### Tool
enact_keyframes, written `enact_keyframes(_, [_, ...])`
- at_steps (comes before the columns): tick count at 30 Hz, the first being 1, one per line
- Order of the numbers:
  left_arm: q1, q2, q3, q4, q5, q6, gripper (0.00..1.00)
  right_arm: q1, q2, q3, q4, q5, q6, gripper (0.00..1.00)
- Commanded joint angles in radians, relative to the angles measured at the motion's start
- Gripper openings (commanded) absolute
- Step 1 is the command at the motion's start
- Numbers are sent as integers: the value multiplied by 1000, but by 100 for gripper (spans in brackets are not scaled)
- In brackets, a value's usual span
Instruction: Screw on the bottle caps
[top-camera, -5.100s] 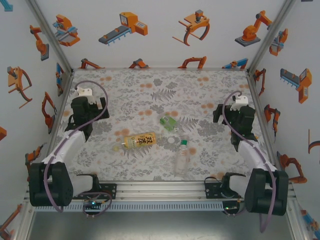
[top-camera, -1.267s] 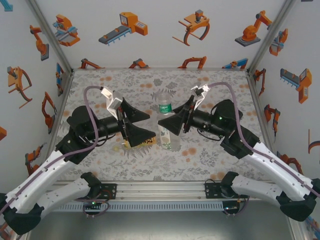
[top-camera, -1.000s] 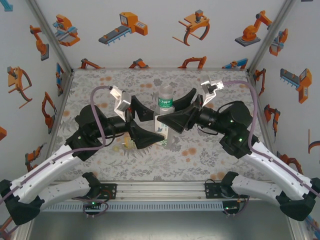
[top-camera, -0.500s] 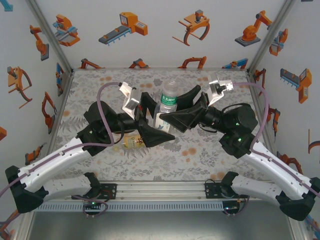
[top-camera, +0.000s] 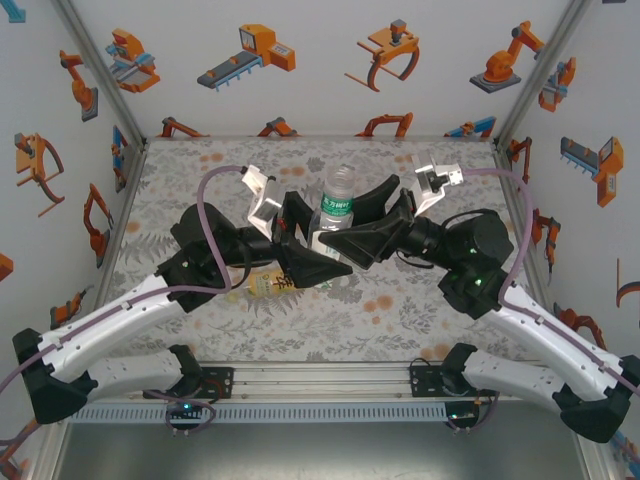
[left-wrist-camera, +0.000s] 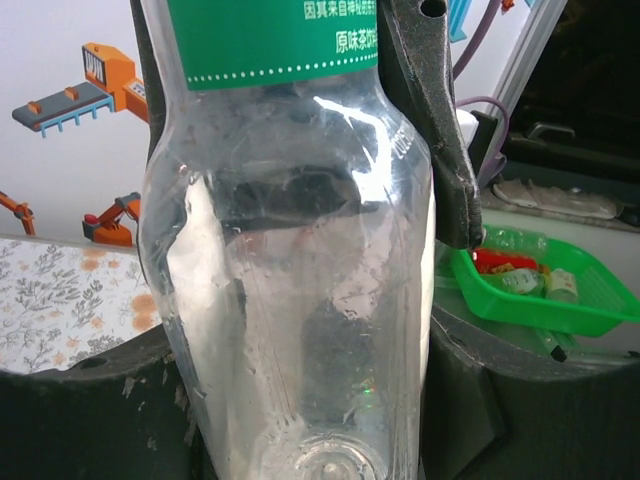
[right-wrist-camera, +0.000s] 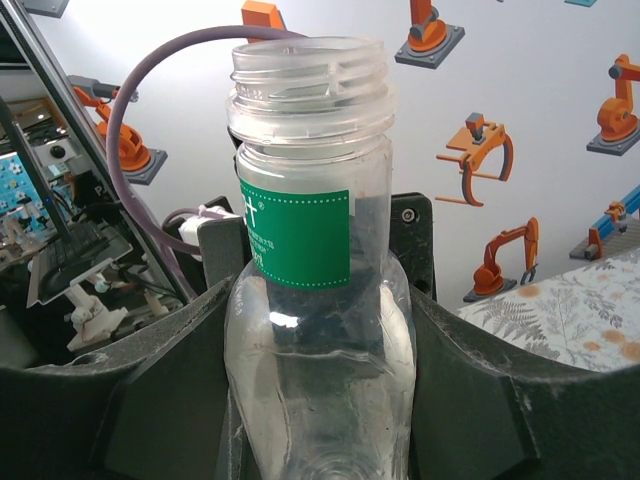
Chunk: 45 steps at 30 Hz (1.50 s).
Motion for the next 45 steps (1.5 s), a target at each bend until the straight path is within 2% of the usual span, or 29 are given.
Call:
enact_keyframes(1, [-6, -37, 16, 5, 0, 45, 46, 2, -33, 1, -21, 26, -18, 5])
enact_keyframes(2, [-6, -46, 12, -13, -15, 56, 45, 2, -37, 5, -44, 35, -24, 16])
enact_keyframes(3, [-6, -57, 9, -32, -35, 69, 43, 2, -43, 12, -77, 46, -31, 35])
enact_keyframes(4, [-6, -71, 2, -53, -53, 82, 42, 2, -48, 21, -108, 54, -43, 49])
enact_keyframes(6, [-6, -95, -5, -91, -88, 104, 39, 2, -56, 38, -171, 77, -59, 61])
enact_keyframes(7, [-6, -110, -8, -118, -108, 116, 38, 2, -64, 46, -205, 97, -68, 64])
enact_keyframes(11, [-6, -167, -7, -244, -190, 168, 31, 2, -85, 60, -312, 176, -94, 64])
enact_keyframes(15, [-5, -229, -2, -397, -315, 210, 17, 2, -93, 86, -454, 285, -95, 64])
enact_keyframes(20, [-5, -307, -18, -485, -383, 220, 0, 2, -58, 121, -646, 409, -76, 61])
enact_keyframes(26, [-5, -370, -37, -544, -402, 213, 0, 2, 90, 196, -903, 485, -17, 58])
enact_keyframes(29, [-5, -397, -49, -563, -419, 206, 0, 1, 173, 214, -992, 514, 35, 52])
enact_keyframes(33, [-5, -436, -73, -567, -447, 196, 0, -1, 276, 206, -1016, 474, 82, 50])
enact_keyframes(37, [-4, -462, -76, -597, -471, 190, 0, -2, 408, 242, -1086, 432, 94, 44])
enact_keyframes(40, [-5, -476, -81, -613, -479, 184, 0, -2, 462, 232, -1101, 453, 102, 43])
enact_keyframes(45, [-5, -496, -92, -622, -486, 176, 0, -5, 519, 221, -1167, 569, 90, 39])
